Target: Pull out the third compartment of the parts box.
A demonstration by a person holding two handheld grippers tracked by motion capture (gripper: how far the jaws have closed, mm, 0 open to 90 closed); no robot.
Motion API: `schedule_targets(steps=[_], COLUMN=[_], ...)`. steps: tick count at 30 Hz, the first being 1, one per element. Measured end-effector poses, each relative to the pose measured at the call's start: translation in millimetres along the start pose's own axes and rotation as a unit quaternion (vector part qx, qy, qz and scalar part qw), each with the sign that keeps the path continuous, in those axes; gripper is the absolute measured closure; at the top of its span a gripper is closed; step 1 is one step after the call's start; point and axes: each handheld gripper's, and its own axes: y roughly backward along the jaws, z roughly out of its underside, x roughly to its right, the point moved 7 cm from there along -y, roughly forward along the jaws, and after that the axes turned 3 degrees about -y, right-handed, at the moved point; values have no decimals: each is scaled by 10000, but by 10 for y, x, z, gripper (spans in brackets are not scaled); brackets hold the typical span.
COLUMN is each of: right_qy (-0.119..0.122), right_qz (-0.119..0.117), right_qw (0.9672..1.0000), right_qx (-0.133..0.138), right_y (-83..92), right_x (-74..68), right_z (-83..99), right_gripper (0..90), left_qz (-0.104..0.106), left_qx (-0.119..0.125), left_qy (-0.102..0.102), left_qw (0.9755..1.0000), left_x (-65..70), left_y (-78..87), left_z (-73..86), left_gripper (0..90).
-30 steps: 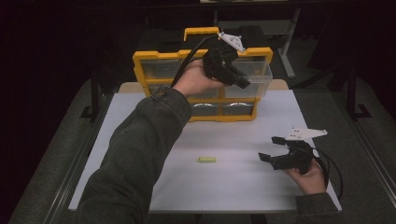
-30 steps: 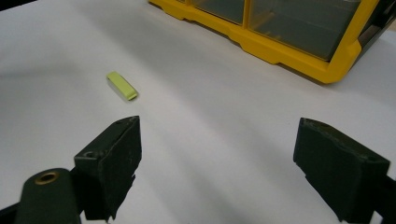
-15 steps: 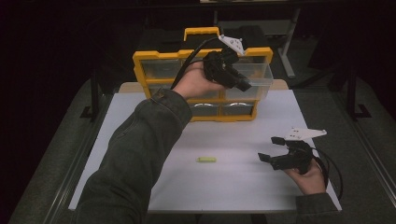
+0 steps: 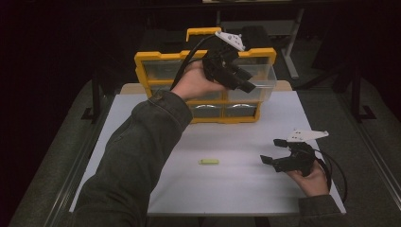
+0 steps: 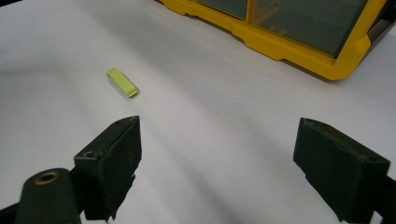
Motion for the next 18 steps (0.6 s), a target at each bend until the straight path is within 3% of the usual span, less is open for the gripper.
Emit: schedule_targets(steps=[18], right_qy=[-78], right_qz=[-64], right_qw=[9999], right_qx=[-111], right_y=[-89], right_x=[5], right_z=[21], right_gripper=[138], left_qz=[-96], left_qx=[404], left_qy=[25], left_qw=[9991], left_x=[155], left_y=[435], left_z=[27], left_gripper=[415])
